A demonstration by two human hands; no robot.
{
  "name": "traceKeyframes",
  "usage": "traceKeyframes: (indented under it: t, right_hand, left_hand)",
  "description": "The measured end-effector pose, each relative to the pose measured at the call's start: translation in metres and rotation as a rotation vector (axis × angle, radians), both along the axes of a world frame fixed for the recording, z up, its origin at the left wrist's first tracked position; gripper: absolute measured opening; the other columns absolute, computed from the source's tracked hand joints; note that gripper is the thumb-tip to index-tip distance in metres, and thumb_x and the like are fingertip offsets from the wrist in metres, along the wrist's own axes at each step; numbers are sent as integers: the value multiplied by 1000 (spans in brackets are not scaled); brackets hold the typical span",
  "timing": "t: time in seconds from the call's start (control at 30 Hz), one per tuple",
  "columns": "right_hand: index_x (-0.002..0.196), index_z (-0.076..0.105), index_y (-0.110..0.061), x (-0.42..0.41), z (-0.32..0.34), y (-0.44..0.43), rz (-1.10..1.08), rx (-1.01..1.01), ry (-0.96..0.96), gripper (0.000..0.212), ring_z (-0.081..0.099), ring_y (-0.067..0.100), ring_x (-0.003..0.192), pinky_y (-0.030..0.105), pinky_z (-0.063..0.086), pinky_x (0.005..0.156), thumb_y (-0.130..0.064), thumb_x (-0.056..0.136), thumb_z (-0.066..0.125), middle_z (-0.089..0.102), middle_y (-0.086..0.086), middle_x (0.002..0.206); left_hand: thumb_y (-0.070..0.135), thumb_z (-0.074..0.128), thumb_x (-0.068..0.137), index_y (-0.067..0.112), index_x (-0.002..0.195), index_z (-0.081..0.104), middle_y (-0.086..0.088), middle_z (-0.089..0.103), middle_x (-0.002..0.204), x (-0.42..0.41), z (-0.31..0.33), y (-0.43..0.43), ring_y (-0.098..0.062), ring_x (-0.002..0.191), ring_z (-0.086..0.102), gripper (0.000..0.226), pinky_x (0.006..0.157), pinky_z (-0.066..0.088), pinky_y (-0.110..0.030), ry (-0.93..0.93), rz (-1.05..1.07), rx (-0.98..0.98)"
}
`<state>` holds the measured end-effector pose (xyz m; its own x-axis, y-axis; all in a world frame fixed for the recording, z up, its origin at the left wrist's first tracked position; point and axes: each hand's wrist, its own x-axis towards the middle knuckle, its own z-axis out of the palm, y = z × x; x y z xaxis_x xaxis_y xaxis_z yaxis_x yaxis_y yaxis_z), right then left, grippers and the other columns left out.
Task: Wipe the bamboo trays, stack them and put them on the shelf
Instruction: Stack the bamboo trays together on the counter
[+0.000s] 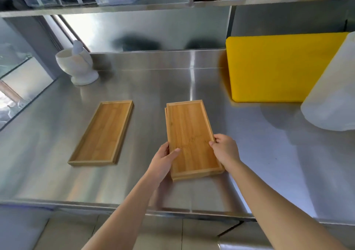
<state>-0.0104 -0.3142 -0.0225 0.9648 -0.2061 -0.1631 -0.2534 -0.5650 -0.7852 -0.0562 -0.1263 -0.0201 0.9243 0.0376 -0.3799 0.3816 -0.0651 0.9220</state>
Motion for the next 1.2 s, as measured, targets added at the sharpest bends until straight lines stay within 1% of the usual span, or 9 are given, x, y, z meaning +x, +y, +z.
traceKeyframes:
  t: [0.1, 0.17, 0.23, 0.37, 0.57, 0.77, 0.93, 1.1, 1.2]
  right_hand:
    - [117, 57, -12, 2, 3, 8, 95, 101, 46, 36, 57, 20, 104, 31, 43, 82, -23, 84, 60, 61, 7, 121]
    - [127, 49, -16, 0, 5, 4, 187, 200, 122, 54, 53, 17, 110, 36, 44, 92, -35, 79, 65, 56, 4, 128]
    - [137, 33, -24, -7, 3, -3, 296, 291, 208, 83, 46, 20, 121, 44, 38, 102, -47, 68, 73, 47, -1, 138]
    - [142, -4, -36, -24, -6, -20, 532, 365, 338, 131, 33, 13, 129, 39, 26, 109, -43, 48, 87, 28, -11, 142]
    - [141, 1, -40, -29, -11, -27, 545, 261, 304, 119, 38, 7, 116, 27, 29, 95, -28, 58, 85, 35, -16, 132]
    - [142, 0, -37, -33, -10, -23, 527, 230, 270, 115, 37, 7, 116, 27, 29, 96, -24, 63, 82, 37, -16, 129]
    - [141, -4, -36, -34, -13, -18, 539, 189, 233, 115, 34, 6, 115, 27, 25, 97, -21, 65, 81, 34, -16, 128]
    - [141, -4, -35, -34, -14, -16, 548, 160, 204, 114, 32, 16, 128, 42, 25, 109, -22, 66, 80, 32, -5, 144]
    - [141, -3, -36, -34, -16, -15, 556, 157, 190, 110, 33, 14, 127, 35, 26, 105, -21, 68, 78, 34, -7, 140]
  left_hand:
    - [23, 59, 89, 26, 110, 58, 2, 66, 116, -3, -9, 20, -4, 102, 63, 22, 90, 49, -23, -98, 79, -16]
    - [27, 64, 85, 35, 104, 57, 9, 66, 116, -14, -10, 23, 2, 102, 62, 22, 83, 49, -14, -175, 44, -34]
    - [41, 72, 75, 39, 113, 51, 18, 64, 118, -27, -10, 21, 6, 109, 57, 44, 82, 48, -10, -210, -98, -37]
    - [58, 75, 61, 31, 142, 22, 10, 21, 153, -36, -12, 19, -6, 137, 28, 100, 112, 32, -36, -211, -267, 207]
    - [26, 72, 77, 26, 142, 25, 9, 4, 156, -41, -21, 18, -1, 134, 16, 80, 104, 23, -17, -312, -336, 515]
    - [12, 72, 77, 18, 133, 45, 1, 23, 154, -45, -25, 17, -16, 139, 29, 62, 111, 33, -38, -332, -226, 473]
    - [11, 72, 77, 18, 129, 50, 0, 28, 152, -49, -27, 15, -18, 135, 36, 57, 110, 35, -39, -332, -181, 439]
    - [8, 72, 77, 17, 124, 56, 15, 30, 138, -54, -31, 14, -16, 132, 41, 51, 108, 38, -40, -349, -117, 384]
    - [8, 73, 76, 19, 119, 60, 16, 33, 136, -55, -33, 12, -16, 130, 45, 47, 108, 40, -40, -350, -72, 364]
